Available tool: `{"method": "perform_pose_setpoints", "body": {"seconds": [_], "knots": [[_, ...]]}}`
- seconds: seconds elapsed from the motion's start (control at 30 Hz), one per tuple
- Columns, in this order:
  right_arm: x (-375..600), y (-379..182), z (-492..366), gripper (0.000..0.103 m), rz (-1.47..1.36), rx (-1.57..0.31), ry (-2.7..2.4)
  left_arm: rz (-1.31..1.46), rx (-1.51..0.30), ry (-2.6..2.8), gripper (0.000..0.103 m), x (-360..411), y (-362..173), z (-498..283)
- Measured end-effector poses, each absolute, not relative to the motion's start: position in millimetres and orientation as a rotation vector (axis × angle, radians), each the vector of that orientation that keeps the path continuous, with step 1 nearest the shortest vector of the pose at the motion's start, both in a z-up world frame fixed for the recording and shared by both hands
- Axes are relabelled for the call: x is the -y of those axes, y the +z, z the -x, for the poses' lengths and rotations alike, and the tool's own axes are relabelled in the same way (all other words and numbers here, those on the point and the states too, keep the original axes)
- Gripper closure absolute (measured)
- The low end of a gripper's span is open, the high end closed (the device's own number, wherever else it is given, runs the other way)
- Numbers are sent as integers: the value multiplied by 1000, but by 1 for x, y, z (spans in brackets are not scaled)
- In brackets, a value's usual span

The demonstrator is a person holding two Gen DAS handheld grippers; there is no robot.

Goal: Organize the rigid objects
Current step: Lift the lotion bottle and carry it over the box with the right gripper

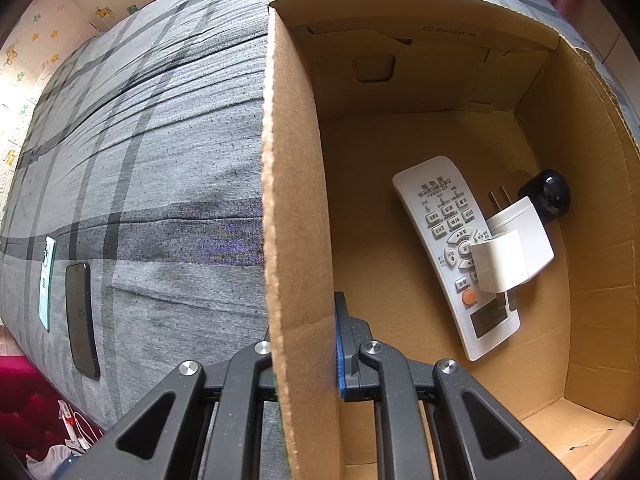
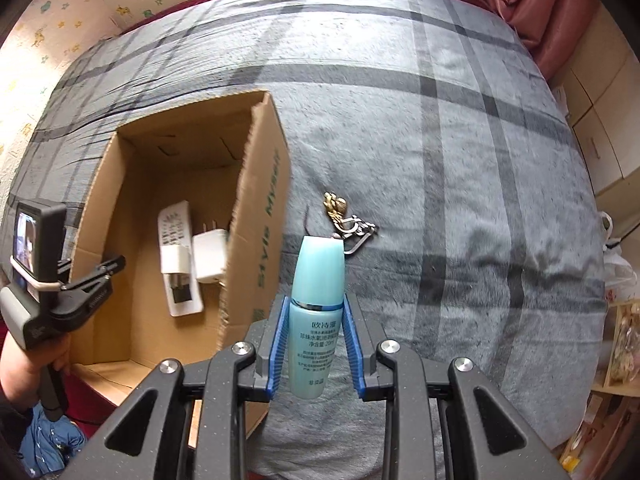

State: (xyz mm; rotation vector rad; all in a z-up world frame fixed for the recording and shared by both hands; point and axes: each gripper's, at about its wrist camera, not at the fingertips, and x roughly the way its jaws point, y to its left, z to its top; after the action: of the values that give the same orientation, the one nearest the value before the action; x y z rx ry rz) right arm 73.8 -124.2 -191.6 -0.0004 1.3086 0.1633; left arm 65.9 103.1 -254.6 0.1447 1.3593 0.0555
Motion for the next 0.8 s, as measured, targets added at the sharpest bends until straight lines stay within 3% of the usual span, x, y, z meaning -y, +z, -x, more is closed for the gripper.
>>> {"method": "perform_pose_setpoints", "body": {"seconds": [0.43, 0.8], "knots": [[81, -164, -91, 75, 37, -1258, 247, -139, -1359, 47, 90, -107, -257, -66], [35, -173, -108, 75, 90, -1261, 342, -136, -1361, 42, 90, -108, -258, -66]]}}
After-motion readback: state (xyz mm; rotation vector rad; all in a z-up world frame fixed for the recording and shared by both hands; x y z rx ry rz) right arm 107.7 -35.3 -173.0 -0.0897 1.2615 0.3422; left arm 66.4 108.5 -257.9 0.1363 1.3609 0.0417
